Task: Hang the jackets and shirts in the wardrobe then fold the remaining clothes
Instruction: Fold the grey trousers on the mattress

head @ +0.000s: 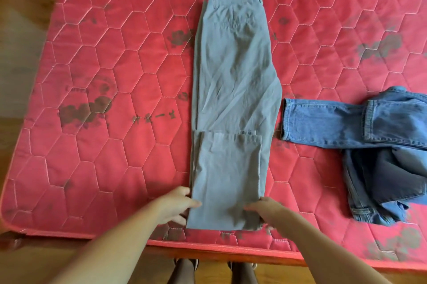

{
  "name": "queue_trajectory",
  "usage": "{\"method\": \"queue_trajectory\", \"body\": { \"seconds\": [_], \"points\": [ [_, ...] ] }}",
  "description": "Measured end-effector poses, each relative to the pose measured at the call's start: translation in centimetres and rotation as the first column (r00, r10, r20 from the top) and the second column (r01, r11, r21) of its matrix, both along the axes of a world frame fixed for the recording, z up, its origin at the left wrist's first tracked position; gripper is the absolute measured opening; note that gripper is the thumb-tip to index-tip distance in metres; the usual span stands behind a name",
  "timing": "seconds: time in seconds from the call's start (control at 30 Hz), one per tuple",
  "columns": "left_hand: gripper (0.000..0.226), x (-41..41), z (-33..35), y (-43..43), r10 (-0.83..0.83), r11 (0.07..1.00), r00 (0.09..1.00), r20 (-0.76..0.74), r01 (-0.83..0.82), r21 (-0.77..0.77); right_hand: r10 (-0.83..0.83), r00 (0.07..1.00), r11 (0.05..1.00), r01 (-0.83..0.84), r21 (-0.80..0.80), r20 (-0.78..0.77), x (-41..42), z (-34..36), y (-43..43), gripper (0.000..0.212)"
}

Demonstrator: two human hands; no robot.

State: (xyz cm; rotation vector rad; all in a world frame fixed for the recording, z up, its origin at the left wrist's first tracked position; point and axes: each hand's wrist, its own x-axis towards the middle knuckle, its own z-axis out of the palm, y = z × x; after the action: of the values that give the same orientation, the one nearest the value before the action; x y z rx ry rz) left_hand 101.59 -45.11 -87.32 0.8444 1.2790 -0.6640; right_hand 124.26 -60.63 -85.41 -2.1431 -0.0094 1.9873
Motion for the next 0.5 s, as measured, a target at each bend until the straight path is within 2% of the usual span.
{"method": "queue_trajectory", "body": {
  "seconds": [0.03, 0.1, 0.17, 0.23, 0.3, 0.37, 0.43, 0.5],
  "points": [
    [0.043, 0.1, 0.0, -0.1, -0.007, 0.999, 1.000, 0.015, 0.006, 0.044, -0.035, 0.999, 0.999, 0.035, 0.023, 0.036, -0.1, -0.2, 0.1, 0.009],
    [0.023, 1.6, 0.3, 0.4, 0.046, 0.975, 0.995, 0.086, -0.064, 0.212, -0.139, 0.977, 0.984, 0.117, 0.136, 0.163, 0.6, -1.1, 1.4, 0.017],
    [0.012, 3.8, 0.6, 1.8, 0.112, 0.911, 0.981, 0.159, -0.165, 0.378, -0.252, 0.933, 0.949, 0.185, 0.255, 0.258, 1.7, -1.7, 3.7, 0.013],
    [0.024, 5.6, 0.3, 3.2, 0.131, 0.860, 0.971, 0.199, -0.212, 0.465, -0.332, 0.909, 0.912, 0.241, 0.331, 0.254, 2.8, -1.5, 6.1, 0.012],
    [0.043, 6.6, 0.0, 3.9, 0.094, 0.812, 0.977, 0.193, -0.188, 0.552, -0.378, 0.894, 0.883, 0.271, 0.383, 0.239, 3.4, -1.2, 7.6, 0.021],
    [0.059, 6.9, -0.3, 3.8, 0.062, 0.750, 0.985, 0.162, -0.153, 0.644, -0.351, 0.885, 0.890, 0.215, 0.402, 0.306, 3.6, -1.3, 8.0, 0.026],
    [0.066, 6.8, -0.4, 3.5, 0.029, 0.693, 0.988, 0.151, -0.129, 0.709, -0.307, 0.876, 0.901, 0.142, 0.410, 0.372, 3.5, -1.6, 7.8, 0.017],
    [0.059, 6.8, -0.7, 3.3, 0.042, 0.698, 0.985, 0.165, -0.148, 0.701, -0.311, 0.886, 0.885, 0.137, 0.444, 0.345, 3.5, -1.8, 7.6, 0.004]
  ]
}}
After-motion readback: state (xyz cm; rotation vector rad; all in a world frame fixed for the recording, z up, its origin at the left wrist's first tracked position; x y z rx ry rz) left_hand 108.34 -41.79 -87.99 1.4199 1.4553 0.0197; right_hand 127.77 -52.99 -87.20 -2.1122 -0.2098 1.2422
